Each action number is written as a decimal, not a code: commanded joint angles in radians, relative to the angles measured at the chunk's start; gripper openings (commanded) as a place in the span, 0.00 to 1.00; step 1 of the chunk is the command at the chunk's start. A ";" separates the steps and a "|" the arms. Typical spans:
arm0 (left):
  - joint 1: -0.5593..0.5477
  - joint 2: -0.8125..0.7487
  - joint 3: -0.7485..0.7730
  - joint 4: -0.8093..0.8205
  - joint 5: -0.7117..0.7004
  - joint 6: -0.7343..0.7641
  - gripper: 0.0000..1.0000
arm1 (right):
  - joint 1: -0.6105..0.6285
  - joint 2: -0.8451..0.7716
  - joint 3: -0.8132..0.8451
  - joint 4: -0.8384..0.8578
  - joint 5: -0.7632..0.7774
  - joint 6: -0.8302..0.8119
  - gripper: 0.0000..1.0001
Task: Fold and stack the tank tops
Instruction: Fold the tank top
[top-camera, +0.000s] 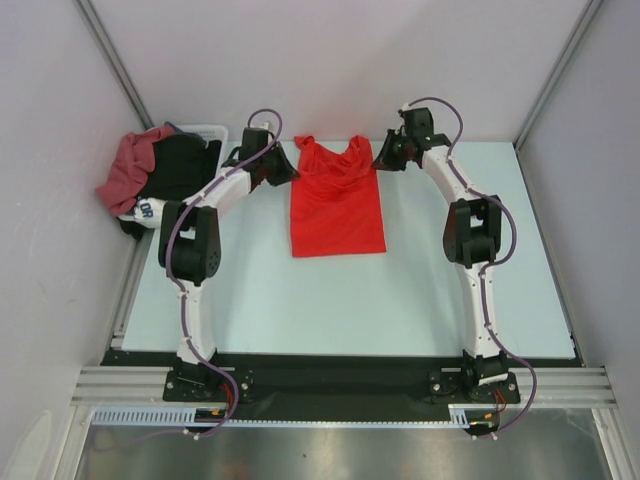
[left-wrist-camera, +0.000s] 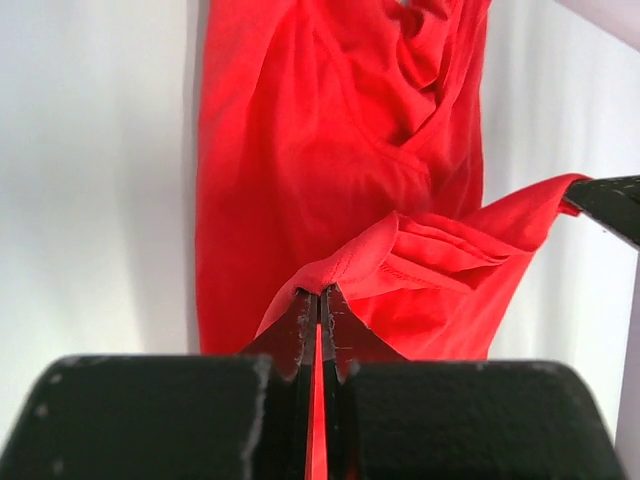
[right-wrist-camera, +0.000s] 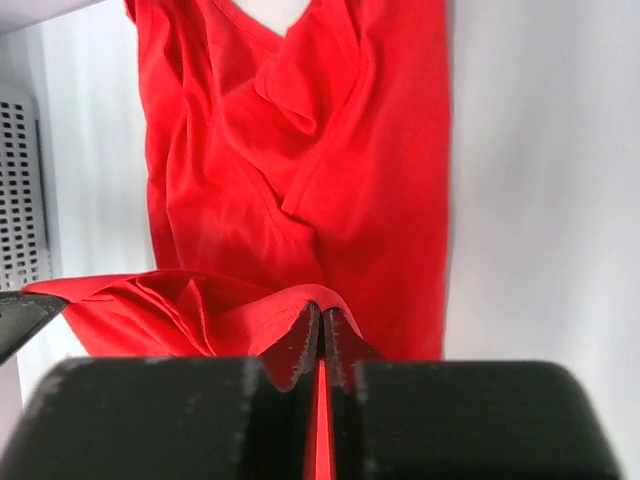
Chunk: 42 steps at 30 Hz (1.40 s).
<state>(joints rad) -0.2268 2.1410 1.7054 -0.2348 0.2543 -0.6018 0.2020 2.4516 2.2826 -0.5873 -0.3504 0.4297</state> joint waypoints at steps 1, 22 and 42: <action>0.010 0.033 0.088 0.051 0.043 -0.012 0.04 | -0.004 0.027 0.075 0.057 -0.025 0.004 0.09; 0.004 -0.156 -0.283 0.041 0.027 0.010 0.60 | 0.025 -0.339 -0.541 0.159 0.062 -0.085 0.38; -0.078 -0.402 -0.750 0.232 0.030 -0.010 0.51 | 0.148 -0.588 -1.037 0.221 0.229 -0.085 0.43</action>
<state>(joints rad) -0.2924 1.7699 0.9611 -0.0582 0.2756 -0.6117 0.3412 1.9106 1.2503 -0.4057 -0.1570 0.3466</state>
